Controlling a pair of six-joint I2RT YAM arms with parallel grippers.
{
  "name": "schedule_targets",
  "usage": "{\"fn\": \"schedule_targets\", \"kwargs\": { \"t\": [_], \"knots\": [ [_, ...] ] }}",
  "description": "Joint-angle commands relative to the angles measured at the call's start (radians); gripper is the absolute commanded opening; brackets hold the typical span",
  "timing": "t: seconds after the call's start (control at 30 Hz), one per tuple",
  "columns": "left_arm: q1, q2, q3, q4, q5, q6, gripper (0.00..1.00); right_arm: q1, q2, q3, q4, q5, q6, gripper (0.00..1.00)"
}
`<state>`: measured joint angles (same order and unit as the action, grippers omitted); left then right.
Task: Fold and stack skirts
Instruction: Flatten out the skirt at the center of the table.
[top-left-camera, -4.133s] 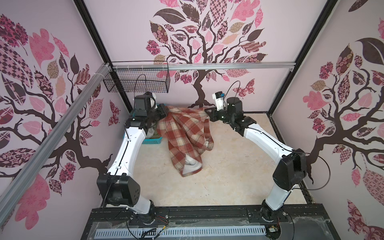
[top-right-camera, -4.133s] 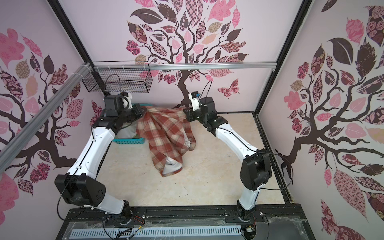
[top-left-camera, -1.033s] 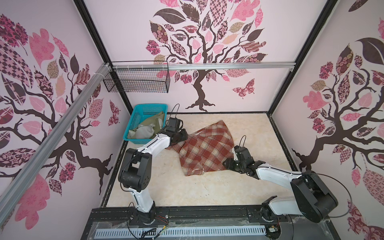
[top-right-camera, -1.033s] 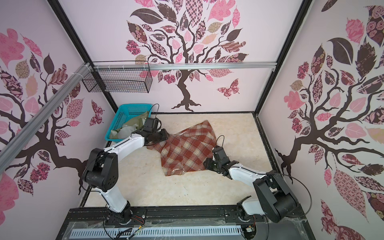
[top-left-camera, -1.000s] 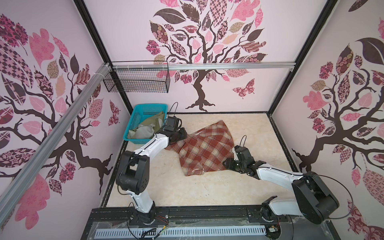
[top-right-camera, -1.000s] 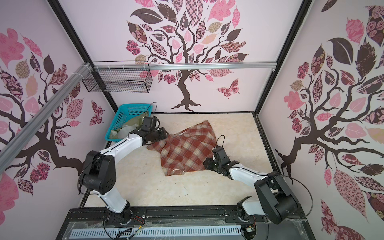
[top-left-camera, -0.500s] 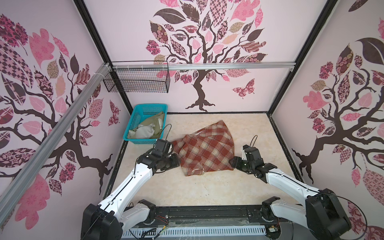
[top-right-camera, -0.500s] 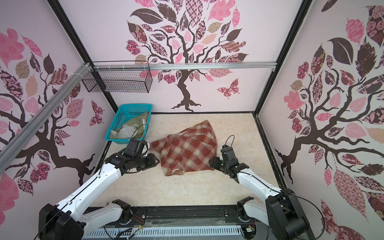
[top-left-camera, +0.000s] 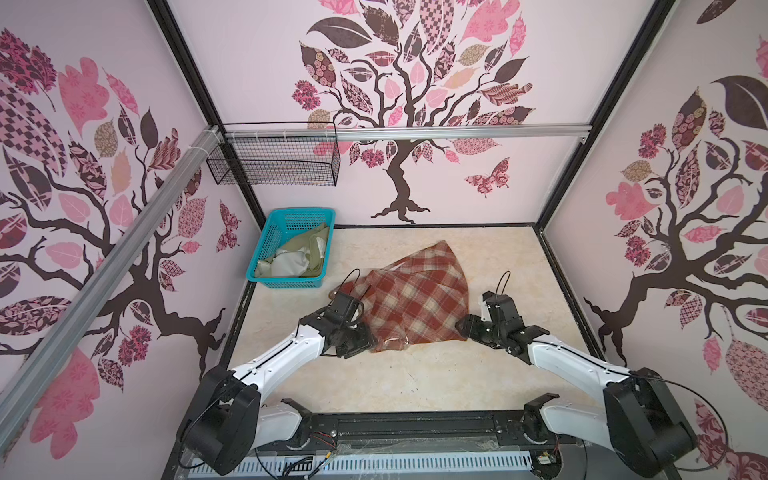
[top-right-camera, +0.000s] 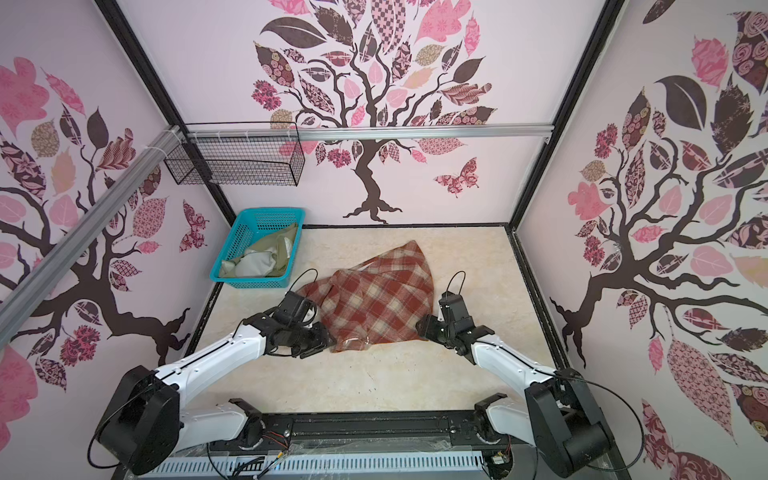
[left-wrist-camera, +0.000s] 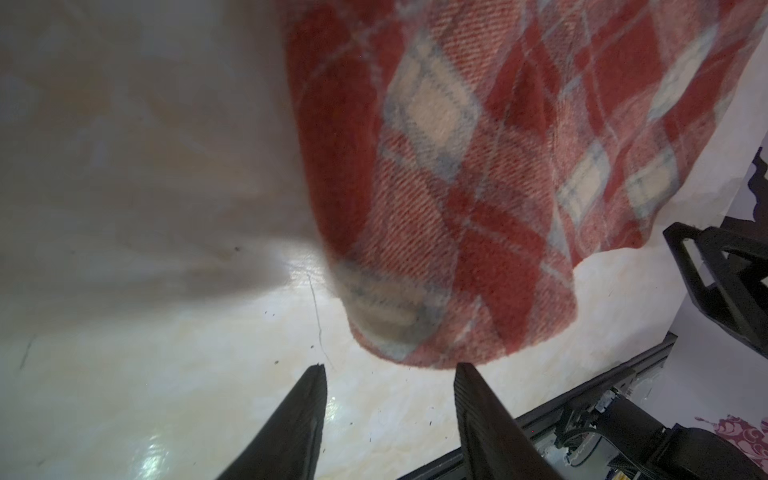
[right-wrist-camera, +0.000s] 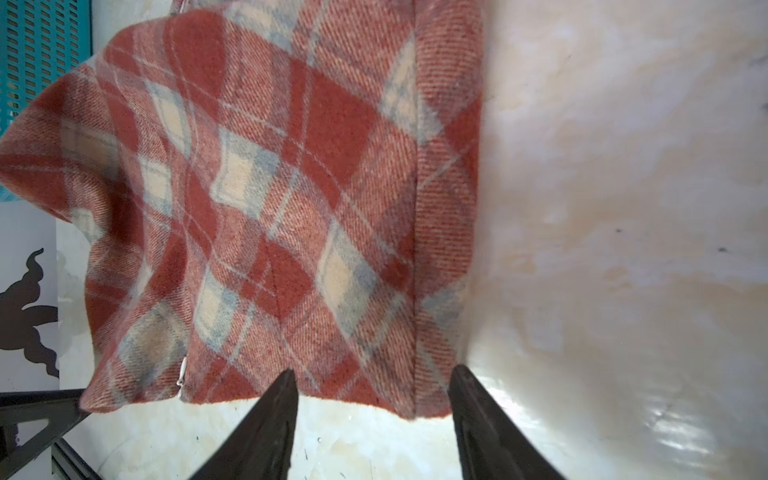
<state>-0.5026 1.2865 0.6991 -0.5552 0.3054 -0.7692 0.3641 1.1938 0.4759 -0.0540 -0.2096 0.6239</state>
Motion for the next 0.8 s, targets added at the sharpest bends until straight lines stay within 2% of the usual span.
{"fn": "schedule_targets", "kwargs": {
  "t": [0.0, 0.2, 0.43, 0.6, 0.77],
  "knots": [
    [-0.001, 0.053, -0.014, 0.114, 0.007, -0.036, 0.52, -0.001, 0.016, -0.011, 0.018, 0.000, -0.013, 0.62],
    [-0.002, 0.120, -0.016, 0.161, 0.013, -0.040, 0.43, -0.001, 0.036, -0.010, 0.023, -0.001, -0.016, 0.62],
    [0.000, 0.101, -0.018, 0.140, -0.015, -0.032, 0.01, -0.001, 0.057, -0.024, 0.035, -0.022, -0.010, 0.58],
    [0.012, 0.040, -0.028, 0.106, -0.055, -0.030, 0.00, -0.001, 0.076, -0.040, 0.024, -0.039, -0.017, 0.49],
    [0.032, -0.022, -0.056, 0.103, -0.066, -0.036, 0.00, -0.001, 0.098, -0.053, 0.020, -0.010, -0.021, 0.55]
  ]
}}
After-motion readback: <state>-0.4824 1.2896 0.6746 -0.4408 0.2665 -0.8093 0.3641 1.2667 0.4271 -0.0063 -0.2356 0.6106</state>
